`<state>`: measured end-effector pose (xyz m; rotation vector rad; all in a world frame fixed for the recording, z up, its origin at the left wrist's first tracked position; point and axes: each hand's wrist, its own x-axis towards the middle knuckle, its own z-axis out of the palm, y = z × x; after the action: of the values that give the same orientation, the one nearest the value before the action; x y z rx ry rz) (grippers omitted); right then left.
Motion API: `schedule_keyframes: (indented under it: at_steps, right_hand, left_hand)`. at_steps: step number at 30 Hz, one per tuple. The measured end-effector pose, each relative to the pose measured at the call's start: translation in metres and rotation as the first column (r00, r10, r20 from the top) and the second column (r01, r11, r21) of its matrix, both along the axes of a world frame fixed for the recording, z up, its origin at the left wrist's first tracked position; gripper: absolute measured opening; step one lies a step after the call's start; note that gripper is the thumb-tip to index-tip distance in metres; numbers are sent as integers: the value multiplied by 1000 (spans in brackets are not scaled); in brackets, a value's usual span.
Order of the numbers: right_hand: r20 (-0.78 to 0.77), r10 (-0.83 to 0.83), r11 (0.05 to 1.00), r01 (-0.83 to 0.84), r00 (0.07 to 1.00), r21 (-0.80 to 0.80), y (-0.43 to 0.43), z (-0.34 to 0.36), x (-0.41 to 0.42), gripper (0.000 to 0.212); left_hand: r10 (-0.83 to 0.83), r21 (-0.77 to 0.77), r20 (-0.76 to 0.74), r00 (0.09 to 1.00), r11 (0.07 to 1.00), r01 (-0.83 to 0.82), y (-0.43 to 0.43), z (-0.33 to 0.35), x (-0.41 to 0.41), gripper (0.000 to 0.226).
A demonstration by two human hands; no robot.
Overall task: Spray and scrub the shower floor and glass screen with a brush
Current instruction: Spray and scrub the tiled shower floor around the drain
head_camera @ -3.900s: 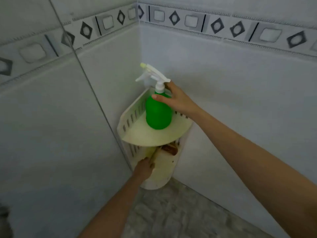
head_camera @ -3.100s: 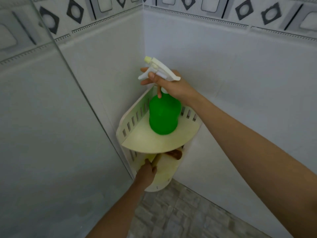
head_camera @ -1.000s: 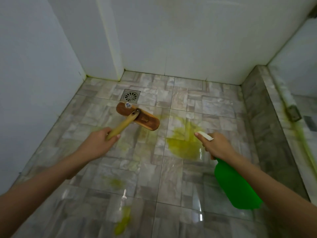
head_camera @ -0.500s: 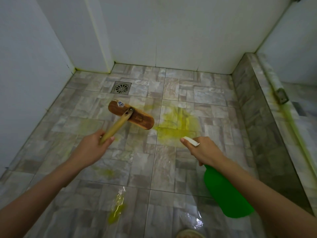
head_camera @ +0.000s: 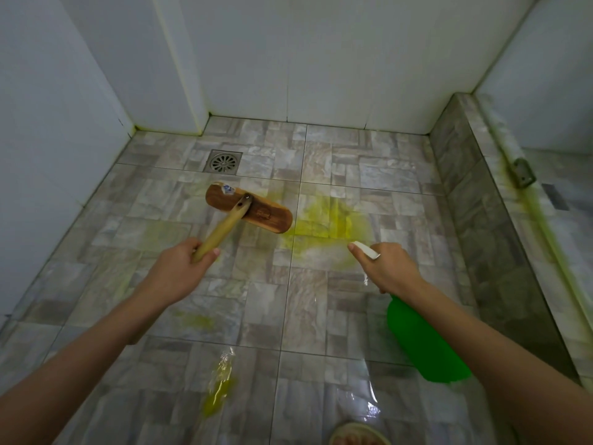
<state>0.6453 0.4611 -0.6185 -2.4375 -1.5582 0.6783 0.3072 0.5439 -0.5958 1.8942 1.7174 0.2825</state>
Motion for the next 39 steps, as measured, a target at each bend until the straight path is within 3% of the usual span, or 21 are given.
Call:
schedule_keyframes:
  at_steps: [5, 10, 17, 24, 29, 33, 39]
  right_hand:
    - [-9, -8, 1000, 8, 1000, -20, -3, 0, 15, 61]
    - [-29, -137, 990, 138, 990, 26, -6, 1, 33, 63]
    - [-79, -137, 987, 144, 987, 77, -1, 3, 35, 63]
    - [-129, 93, 995, -89, 987, 33, 4, 5, -4, 64]
    - [-154, 125, 992, -118, 980, 54, 8, 8, -16, 67]
    - [-70, 185, 983, -184, 980, 19, 11, 11, -19, 61]
    - [-125, 87, 992, -75, 988, 97, 22, 18, -3, 58]
  left_hand:
    - [-12, -1, -13, 1000, 1000, 12, -4, 0, 3, 30]
    - [-19, -21, -2, 1000, 1000, 19, -6, -3, 6, 31]
    - [-17, -19, -13, 1000, 1000, 17, -6, -8, 10, 31]
    - [0, -8, -42, 999, 1000, 0, -7, -8, 6, 32]
    - [15, -5, -57, 998, 1000, -15, -7, -6, -7, 32]
    - [6, -19, -77, 997, 1000, -8, -9, -11, -10, 31]
    - [-294, -180, -295, 909, 952, 249, 14, -11, 17, 33]
